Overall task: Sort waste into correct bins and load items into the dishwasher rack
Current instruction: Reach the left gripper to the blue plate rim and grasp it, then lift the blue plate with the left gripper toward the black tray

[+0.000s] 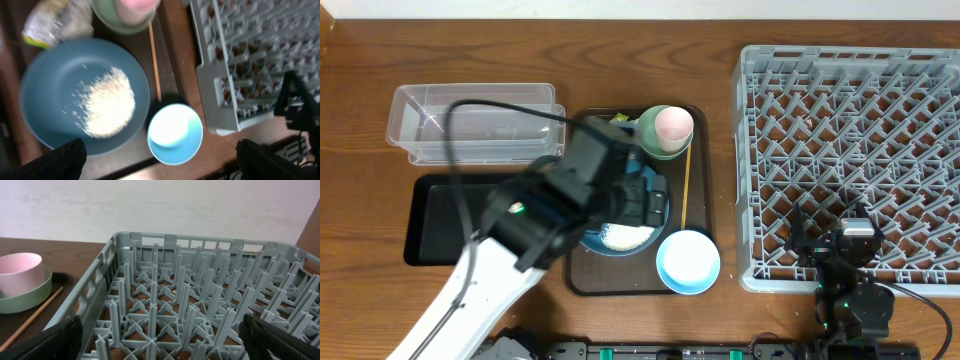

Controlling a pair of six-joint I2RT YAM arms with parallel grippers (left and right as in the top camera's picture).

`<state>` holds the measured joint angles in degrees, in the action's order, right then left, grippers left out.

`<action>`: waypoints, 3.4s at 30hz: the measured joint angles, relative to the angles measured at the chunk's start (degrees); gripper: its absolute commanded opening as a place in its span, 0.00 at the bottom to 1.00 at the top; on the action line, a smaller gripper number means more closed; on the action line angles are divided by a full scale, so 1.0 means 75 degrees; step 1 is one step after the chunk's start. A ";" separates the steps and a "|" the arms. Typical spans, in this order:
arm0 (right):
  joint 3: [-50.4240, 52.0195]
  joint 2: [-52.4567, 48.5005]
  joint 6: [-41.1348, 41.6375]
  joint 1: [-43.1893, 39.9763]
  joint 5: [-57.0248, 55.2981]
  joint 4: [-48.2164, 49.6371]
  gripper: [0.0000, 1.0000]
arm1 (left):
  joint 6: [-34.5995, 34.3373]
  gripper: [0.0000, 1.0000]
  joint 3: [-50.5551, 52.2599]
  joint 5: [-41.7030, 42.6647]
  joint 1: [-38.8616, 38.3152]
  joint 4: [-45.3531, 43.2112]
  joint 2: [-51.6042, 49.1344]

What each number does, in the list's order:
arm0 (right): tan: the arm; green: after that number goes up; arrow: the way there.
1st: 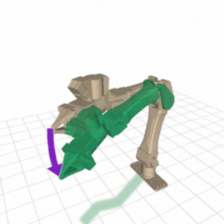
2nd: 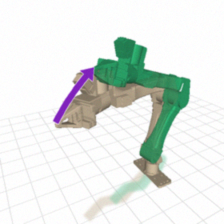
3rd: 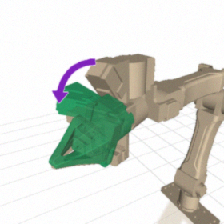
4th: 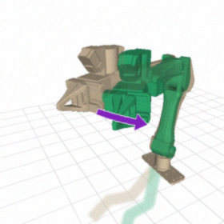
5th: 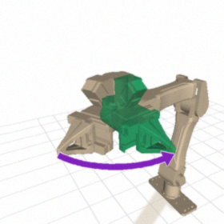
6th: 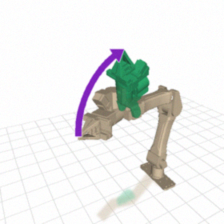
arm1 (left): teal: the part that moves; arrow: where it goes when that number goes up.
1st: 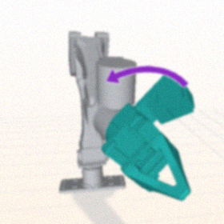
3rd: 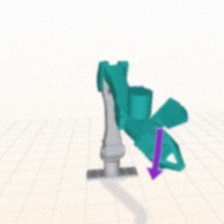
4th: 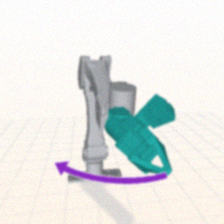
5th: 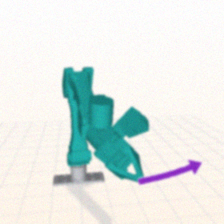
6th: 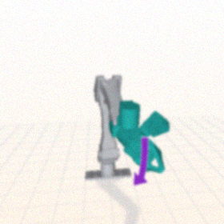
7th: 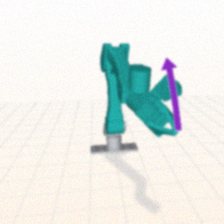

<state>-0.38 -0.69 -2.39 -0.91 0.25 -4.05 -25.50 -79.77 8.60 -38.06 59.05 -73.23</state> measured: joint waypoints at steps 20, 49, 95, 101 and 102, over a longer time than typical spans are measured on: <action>0.0000 0.0000 0.0000 0.0000 0.0003 0.0000 0.99 | -0.0484 0.98 0.0000 -0.1134 -0.0682 0.0131 -0.3360; 0.0000 0.0000 0.0000 0.0000 0.0003 0.0000 0.99 | -0.2661 0.85 0.1437 -0.2206 -0.1008 -0.2407 -0.3754; 0.0000 0.0000 0.0000 0.0000 0.0003 0.0000 0.99 | -0.2771 0.06 0.1378 -0.3031 -0.1346 -0.2139 -0.4421; 0.0000 0.0000 0.0000 0.0000 0.0003 0.0000 0.99 | -0.2774 0.06 0.1373 -0.3028 -0.1346 -0.1868 -0.3905; 0.0000 0.0000 0.0000 0.0000 0.0003 0.0000 0.99 | -0.2774 0.06 0.1373 -0.3031 -0.1346 -0.1842 -0.3818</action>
<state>-0.38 -0.69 -2.39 -0.91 0.27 -4.05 -46.30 -69.47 -14.13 -48.16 45.23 -101.86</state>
